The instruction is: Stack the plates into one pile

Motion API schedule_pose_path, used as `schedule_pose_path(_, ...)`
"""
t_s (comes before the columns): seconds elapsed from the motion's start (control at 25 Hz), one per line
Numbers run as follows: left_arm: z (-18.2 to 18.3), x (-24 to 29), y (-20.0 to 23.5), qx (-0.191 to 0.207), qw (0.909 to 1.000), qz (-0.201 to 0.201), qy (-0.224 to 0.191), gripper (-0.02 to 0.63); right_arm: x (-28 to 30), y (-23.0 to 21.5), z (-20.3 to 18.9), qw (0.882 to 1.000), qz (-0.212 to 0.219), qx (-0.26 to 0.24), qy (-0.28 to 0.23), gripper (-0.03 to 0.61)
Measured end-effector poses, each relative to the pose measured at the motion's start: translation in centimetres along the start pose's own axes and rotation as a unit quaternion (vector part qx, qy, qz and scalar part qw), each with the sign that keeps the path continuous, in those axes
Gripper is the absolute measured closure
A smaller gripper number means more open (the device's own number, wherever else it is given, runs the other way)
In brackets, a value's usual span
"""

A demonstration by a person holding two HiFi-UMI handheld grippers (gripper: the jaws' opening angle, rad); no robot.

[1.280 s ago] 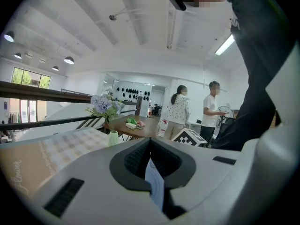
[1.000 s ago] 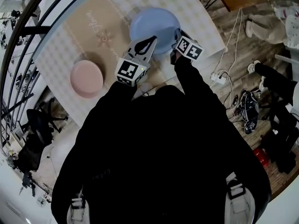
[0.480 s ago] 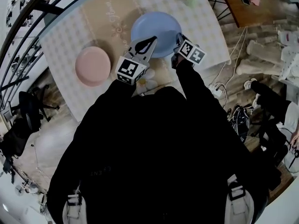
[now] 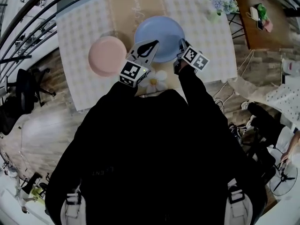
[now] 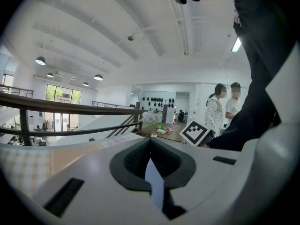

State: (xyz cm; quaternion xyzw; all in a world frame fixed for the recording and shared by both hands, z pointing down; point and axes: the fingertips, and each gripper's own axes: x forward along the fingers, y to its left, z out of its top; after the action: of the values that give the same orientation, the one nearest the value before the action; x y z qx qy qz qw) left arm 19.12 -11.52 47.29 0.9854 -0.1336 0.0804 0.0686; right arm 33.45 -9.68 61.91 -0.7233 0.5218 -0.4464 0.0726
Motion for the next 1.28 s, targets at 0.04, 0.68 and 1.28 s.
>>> schedule_pose_path(0.04,-0.3,-0.7,0.5,-0.001,1.0000,0.008,0.001,0.600,0.3,0.8,-0.4,1.000,0.005,-0.003,0.004,0.549)
schedule_pose_path(0.68,-2.0,-14.5,7.3,-0.018,0.9923,0.122,-0.013,0.600,4.4,13.6,-9.5,0.992,0.089,-0.052,0.074,0.548)
schedule_pose_path(1.28,-4.7,-24.1,11.5,-0.034,0.9843,0.173,-0.010,0.600,7.8,19.4,-17.6,0.986,0.087,-0.086,0.112,0.537)
